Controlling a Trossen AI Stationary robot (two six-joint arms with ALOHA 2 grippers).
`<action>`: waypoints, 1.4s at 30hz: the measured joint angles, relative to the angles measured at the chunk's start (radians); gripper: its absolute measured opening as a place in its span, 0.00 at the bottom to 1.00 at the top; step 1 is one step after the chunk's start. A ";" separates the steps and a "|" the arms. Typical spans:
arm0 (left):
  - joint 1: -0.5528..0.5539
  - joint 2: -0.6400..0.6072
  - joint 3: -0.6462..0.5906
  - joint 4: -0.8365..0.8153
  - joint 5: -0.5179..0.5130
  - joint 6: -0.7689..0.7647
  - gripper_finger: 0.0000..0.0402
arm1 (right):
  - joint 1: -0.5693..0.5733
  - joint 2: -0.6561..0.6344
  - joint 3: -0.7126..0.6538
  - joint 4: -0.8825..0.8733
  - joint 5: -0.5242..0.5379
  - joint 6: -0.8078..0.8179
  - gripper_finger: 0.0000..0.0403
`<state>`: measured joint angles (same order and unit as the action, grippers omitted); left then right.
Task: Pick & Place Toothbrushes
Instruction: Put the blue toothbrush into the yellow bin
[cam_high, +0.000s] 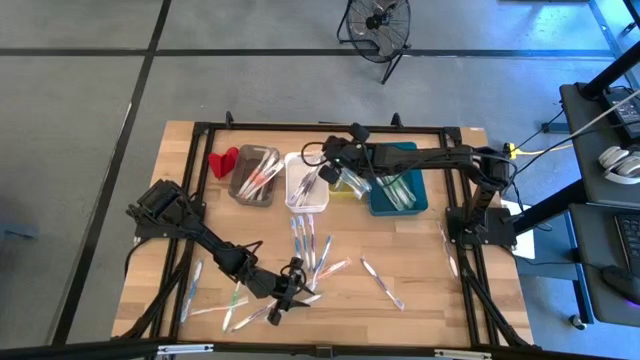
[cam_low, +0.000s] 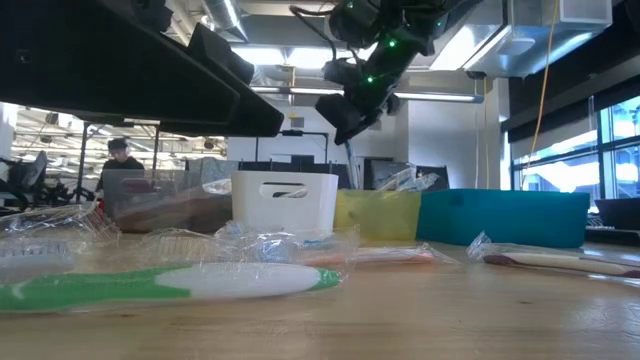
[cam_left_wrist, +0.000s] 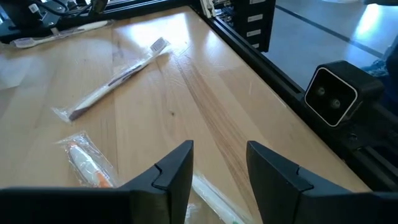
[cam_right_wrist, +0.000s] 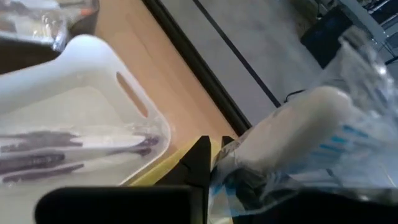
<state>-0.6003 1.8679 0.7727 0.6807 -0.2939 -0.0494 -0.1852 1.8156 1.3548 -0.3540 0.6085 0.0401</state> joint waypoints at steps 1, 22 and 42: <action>0.000 0.000 0.000 0.000 0.000 0.000 0.36 | -0.003 0.000 0.000 0.009 -0.007 -0.004 0.08; 0.000 0.000 0.000 0.000 0.000 0.000 0.36 | -0.017 0.000 -0.002 0.004 -0.104 -0.033 0.36; 0.000 0.000 0.000 0.000 0.000 -0.001 0.36 | -0.019 0.000 -0.002 -0.083 -0.083 0.016 0.73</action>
<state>-0.5999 1.8679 0.7727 0.6811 -0.2935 -0.0502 -0.2041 1.8153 1.3529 -0.4368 0.5254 0.0560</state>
